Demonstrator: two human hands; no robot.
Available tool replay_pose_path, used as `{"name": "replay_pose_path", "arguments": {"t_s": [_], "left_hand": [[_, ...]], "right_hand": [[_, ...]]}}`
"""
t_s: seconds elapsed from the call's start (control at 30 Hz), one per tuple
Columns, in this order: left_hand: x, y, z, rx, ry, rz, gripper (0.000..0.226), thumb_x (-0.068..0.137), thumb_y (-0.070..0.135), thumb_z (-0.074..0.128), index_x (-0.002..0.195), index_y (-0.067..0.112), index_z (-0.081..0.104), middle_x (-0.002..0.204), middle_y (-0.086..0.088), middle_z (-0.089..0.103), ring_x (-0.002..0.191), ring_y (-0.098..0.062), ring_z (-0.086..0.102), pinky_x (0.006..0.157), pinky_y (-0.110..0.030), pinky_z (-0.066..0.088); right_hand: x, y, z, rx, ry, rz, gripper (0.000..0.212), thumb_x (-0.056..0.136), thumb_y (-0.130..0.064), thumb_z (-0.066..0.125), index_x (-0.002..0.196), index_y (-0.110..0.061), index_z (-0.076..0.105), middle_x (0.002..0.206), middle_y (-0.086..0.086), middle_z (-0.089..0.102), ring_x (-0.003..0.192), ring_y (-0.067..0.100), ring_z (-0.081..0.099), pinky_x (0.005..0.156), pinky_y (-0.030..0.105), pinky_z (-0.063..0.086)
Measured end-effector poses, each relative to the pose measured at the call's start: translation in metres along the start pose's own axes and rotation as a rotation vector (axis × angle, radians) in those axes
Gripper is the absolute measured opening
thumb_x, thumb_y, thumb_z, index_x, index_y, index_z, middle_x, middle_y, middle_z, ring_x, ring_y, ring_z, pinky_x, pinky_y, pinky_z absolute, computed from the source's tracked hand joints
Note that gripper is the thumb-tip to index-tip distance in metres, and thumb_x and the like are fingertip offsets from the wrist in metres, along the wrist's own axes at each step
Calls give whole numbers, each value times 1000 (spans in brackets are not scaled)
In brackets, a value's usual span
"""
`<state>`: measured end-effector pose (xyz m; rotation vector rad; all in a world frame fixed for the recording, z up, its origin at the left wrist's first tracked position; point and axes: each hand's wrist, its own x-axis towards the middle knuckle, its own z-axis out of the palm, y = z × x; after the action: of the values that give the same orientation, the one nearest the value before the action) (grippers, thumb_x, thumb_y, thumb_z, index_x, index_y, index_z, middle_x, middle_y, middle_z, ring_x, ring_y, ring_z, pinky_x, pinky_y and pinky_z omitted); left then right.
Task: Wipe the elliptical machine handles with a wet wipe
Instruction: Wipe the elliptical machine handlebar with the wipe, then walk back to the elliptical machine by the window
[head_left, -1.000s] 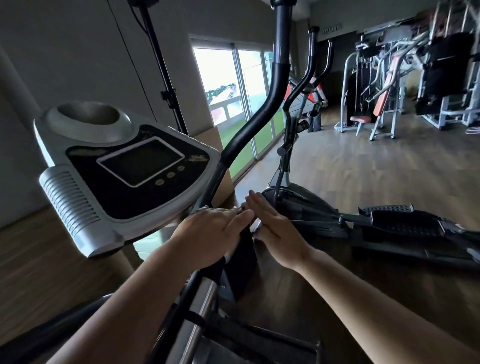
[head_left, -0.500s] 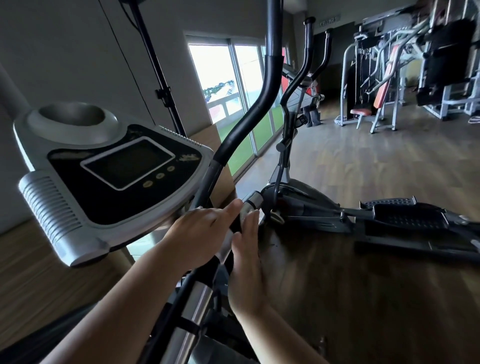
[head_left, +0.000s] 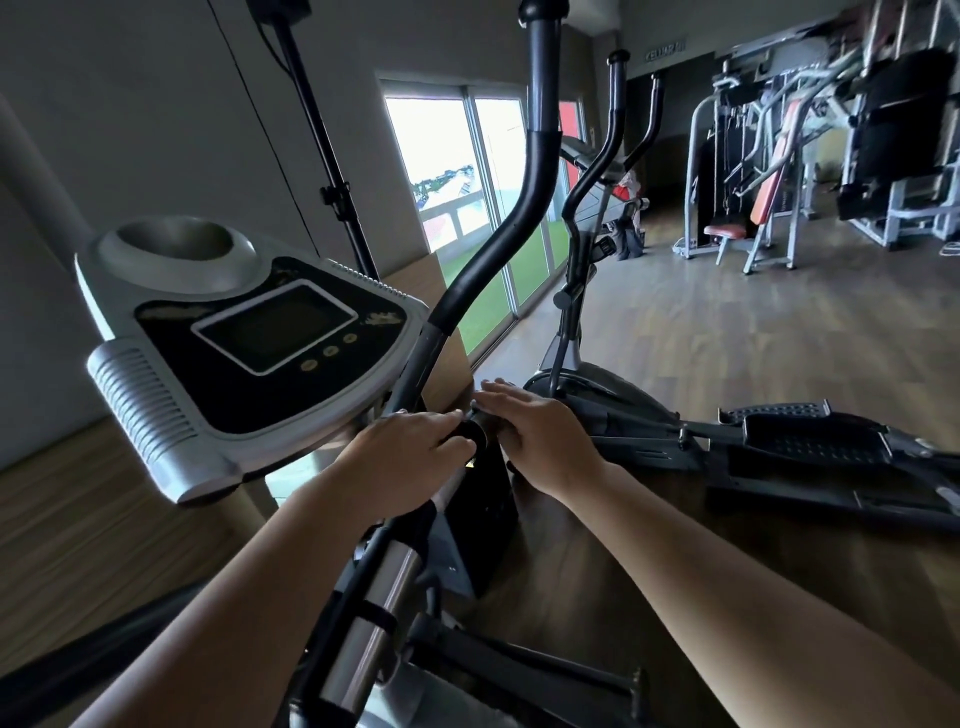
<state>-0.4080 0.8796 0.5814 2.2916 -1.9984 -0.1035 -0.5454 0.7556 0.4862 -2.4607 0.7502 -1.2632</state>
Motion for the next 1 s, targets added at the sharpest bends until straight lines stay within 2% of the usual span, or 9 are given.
{"name": "replay_pose_path", "arguments": {"t_s": [0.13,0.2,0.3,0.4,0.5,0.67,0.77,0.9,1.0], "left_hand": [[-1,9,-4,59,6,-6,63,101,51,48,155,20,40,157,-3,48,140,-22,47,113,-36,40],[-6,19,-3,77,53,3,68,101,53,48,158,19,34,165,-1,36,150,-21,35,118,-35,31],[-16,42,7,88,112,120,67,101,52,51,157,19,36,166,0,34,153,-22,29,122,-36,25],[-29,73,32,59,119,248,68,98,55,53,154,18,42,163,1,40,152,-20,33,122,-35,29],[-50,119,69,6,35,358,69,97,56,54,156,24,39,162,4,40,149,-19,36,120,-37,34],[-103,212,131,-92,-59,552,67,95,56,58,155,28,42,159,8,44,147,-15,39,119,-34,35],[-150,275,150,-136,-99,692,65,97,55,57,155,28,42,158,9,44,145,-15,40,117,-32,35],[-207,368,175,-223,-257,813,53,99,44,59,149,27,50,154,4,49,142,-21,45,115,-32,37],[-241,446,199,-257,-314,898,55,87,57,52,133,28,63,138,5,61,129,-22,57,107,-38,47]], "right_hand": [[-7,-3,-17,17,109,57,23,98,-8,62,115,-12,78,109,8,80,95,21,77,87,27,59],[-17,-8,-34,73,141,206,21,98,-12,62,111,-13,78,104,3,80,81,5,69,72,5,47],[-52,-17,-67,99,213,367,20,96,-15,63,105,-10,80,106,4,80,87,8,67,76,3,43],[-109,-24,-106,177,295,439,19,93,-21,68,87,-6,77,85,16,77,83,31,72,79,44,57],[-180,-29,-145,223,397,554,8,87,-36,74,89,-31,79,83,0,80,83,23,77,79,53,62],[-298,-59,-225,154,579,758,13,86,-26,73,94,-21,82,89,-6,80,88,13,75,79,32,57],[-372,-81,-272,161,686,839,17,81,-23,69,92,-18,81,85,-7,78,79,7,70,70,25,55],[-470,-112,-339,156,828,913,16,89,4,64,91,-4,78,70,-4,68,61,-1,59,56,16,47],[-547,-129,-396,154,921,975,12,81,-13,70,89,-7,76,65,-10,69,60,-3,62,58,14,48]]}}
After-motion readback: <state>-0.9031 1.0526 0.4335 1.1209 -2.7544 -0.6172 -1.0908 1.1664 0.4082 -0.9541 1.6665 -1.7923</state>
